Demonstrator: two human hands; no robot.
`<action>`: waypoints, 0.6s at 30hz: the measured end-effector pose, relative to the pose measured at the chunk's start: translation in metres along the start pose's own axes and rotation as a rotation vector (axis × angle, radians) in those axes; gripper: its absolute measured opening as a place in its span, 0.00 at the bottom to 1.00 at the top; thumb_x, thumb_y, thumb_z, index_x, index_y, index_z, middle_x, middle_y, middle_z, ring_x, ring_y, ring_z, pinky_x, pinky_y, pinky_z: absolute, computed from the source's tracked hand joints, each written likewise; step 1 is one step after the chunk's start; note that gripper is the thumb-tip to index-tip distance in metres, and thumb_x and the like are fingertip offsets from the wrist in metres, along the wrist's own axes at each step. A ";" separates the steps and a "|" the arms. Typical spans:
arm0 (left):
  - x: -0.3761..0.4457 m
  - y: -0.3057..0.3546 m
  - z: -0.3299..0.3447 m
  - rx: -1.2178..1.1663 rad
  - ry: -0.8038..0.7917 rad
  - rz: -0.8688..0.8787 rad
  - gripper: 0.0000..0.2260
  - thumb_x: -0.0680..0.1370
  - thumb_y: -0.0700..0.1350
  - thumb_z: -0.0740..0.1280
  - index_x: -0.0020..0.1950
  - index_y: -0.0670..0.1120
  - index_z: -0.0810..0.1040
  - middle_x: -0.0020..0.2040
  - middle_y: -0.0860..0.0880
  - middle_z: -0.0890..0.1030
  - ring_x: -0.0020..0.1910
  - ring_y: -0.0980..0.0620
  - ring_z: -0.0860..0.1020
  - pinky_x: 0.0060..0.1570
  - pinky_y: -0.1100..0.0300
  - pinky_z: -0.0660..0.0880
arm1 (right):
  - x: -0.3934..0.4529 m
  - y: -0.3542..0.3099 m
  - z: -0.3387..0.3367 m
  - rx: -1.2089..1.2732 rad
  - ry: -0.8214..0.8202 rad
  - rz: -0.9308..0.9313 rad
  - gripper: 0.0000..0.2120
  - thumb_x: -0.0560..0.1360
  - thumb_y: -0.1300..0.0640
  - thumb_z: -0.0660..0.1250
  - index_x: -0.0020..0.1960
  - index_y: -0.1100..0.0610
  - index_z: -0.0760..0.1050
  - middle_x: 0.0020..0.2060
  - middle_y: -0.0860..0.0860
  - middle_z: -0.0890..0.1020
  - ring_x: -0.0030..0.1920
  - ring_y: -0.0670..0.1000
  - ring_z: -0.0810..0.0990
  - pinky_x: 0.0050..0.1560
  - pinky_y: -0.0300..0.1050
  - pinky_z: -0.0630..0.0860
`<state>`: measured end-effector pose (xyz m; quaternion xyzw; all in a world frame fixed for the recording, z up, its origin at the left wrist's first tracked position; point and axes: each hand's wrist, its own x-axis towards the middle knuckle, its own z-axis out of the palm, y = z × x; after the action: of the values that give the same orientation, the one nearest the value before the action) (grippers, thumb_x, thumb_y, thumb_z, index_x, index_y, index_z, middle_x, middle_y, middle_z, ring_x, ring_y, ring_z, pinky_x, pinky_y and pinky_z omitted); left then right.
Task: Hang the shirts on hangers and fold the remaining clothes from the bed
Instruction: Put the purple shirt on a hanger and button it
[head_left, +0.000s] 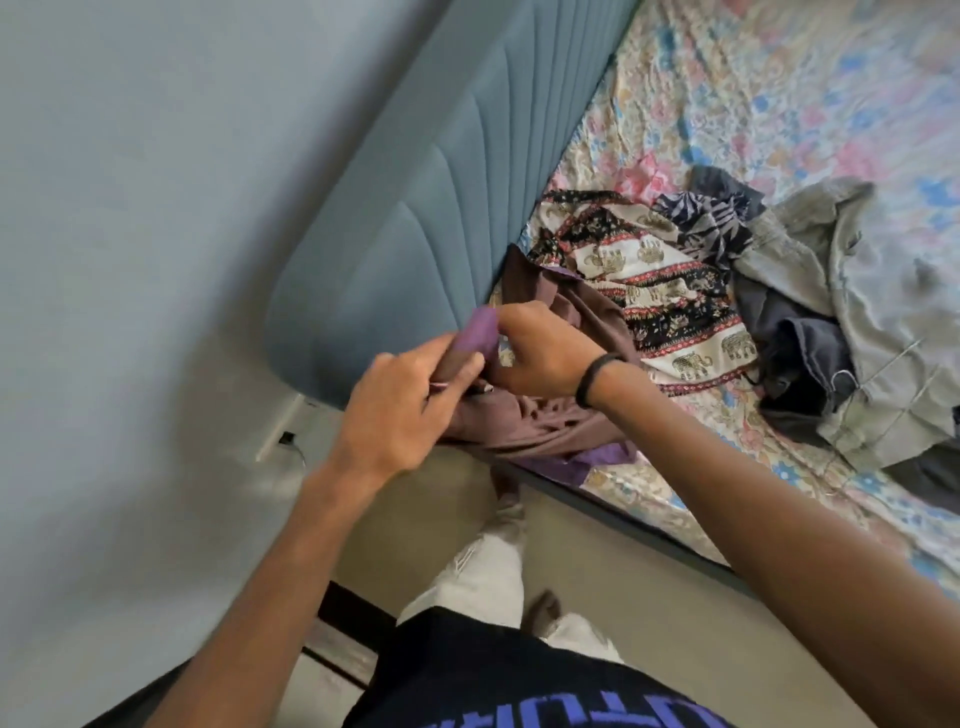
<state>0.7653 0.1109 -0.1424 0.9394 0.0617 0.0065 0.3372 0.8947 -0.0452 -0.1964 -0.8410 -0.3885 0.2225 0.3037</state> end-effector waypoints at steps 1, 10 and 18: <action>-0.005 0.014 -0.016 -0.025 0.059 0.049 0.12 0.83 0.60 0.62 0.56 0.53 0.78 0.40 0.52 0.84 0.41 0.44 0.82 0.42 0.48 0.78 | -0.004 -0.004 0.001 0.015 0.042 0.020 0.12 0.69 0.52 0.66 0.48 0.56 0.81 0.45 0.53 0.86 0.49 0.59 0.85 0.48 0.55 0.80; -0.111 0.117 -0.150 0.141 0.389 0.358 0.14 0.84 0.58 0.62 0.60 0.50 0.80 0.39 0.48 0.83 0.39 0.42 0.82 0.40 0.49 0.76 | -0.136 -0.068 -0.038 -0.041 0.472 0.068 0.04 0.81 0.59 0.64 0.49 0.58 0.74 0.38 0.52 0.78 0.39 0.55 0.75 0.38 0.50 0.69; -0.127 0.071 -0.162 0.062 0.150 0.182 0.33 0.73 0.51 0.78 0.71 0.51 0.62 0.38 0.48 0.80 0.37 0.55 0.81 0.38 0.60 0.75 | -0.248 -0.160 -0.109 -0.078 0.899 -0.156 0.03 0.85 0.57 0.60 0.56 0.57 0.71 0.37 0.47 0.77 0.35 0.42 0.74 0.36 0.35 0.66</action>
<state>0.6387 0.1438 0.0320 0.9479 0.0012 0.1053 0.3006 0.7301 -0.1957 0.0256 -0.8331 -0.2882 -0.2029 0.4262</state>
